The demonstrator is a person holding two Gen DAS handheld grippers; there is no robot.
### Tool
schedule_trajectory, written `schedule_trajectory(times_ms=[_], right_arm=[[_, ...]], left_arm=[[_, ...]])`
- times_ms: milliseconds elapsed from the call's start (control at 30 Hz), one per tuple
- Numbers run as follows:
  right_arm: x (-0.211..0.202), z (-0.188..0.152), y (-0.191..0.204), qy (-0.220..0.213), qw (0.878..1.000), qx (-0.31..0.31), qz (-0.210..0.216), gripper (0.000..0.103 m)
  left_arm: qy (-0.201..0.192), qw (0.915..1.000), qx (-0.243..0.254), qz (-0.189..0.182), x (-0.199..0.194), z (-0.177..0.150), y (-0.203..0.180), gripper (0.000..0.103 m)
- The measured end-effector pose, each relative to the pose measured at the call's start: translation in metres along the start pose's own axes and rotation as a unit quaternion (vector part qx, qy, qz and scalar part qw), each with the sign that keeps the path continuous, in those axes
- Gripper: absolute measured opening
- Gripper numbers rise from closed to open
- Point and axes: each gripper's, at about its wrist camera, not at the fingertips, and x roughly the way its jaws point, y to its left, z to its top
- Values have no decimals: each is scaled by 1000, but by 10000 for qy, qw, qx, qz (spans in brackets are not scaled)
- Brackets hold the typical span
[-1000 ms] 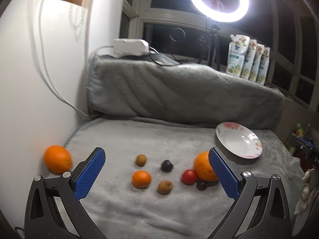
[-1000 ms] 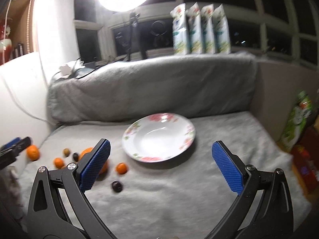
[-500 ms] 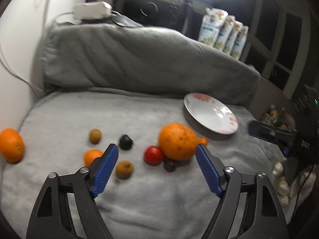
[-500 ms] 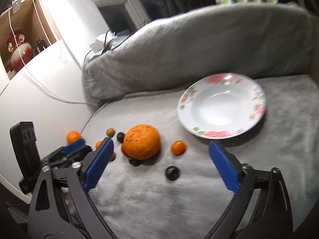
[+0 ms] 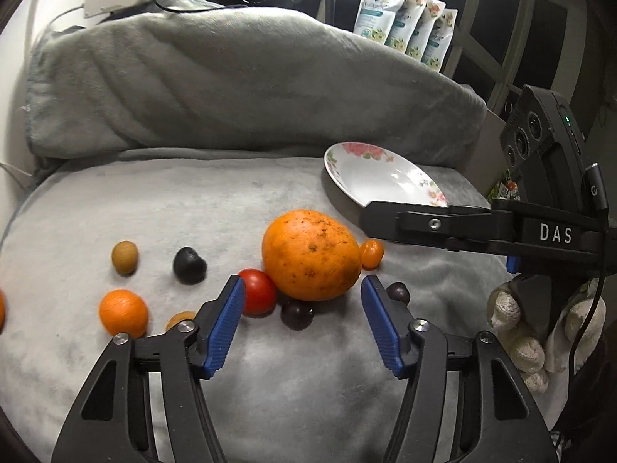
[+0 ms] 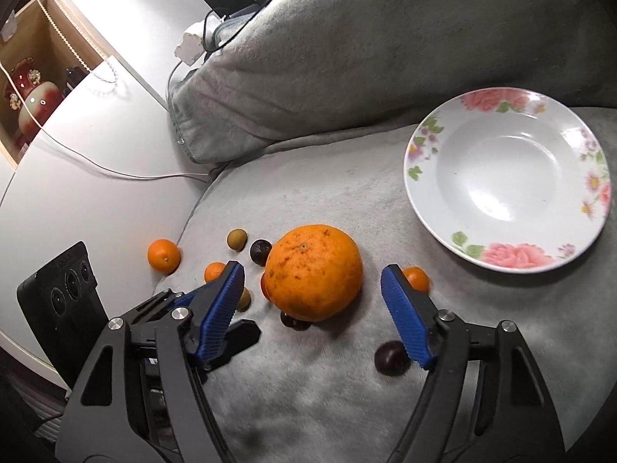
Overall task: Organize fruits
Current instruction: 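Reach the right tool to the large orange and close on it, then lift the large orange with the right tool onto the floral plate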
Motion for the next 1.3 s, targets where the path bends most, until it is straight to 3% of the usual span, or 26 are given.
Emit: schedule_trajectory(times_ms=[267, 633, 1300], right_arm=[[20, 3, 0, 234, 9997, 7, 28, 71], [31, 2, -3, 414, 9991, 11, 82, 70], [30, 2, -2, 360, 9993, -79, 7, 64]], left_arm=[[170, 9998, 13, -69, 17, 4, -1, 53], [264, 9996, 10, -110, 30, 8, 0, 53], [176, 9995, 248, -65, 27, 7, -6, 51]])
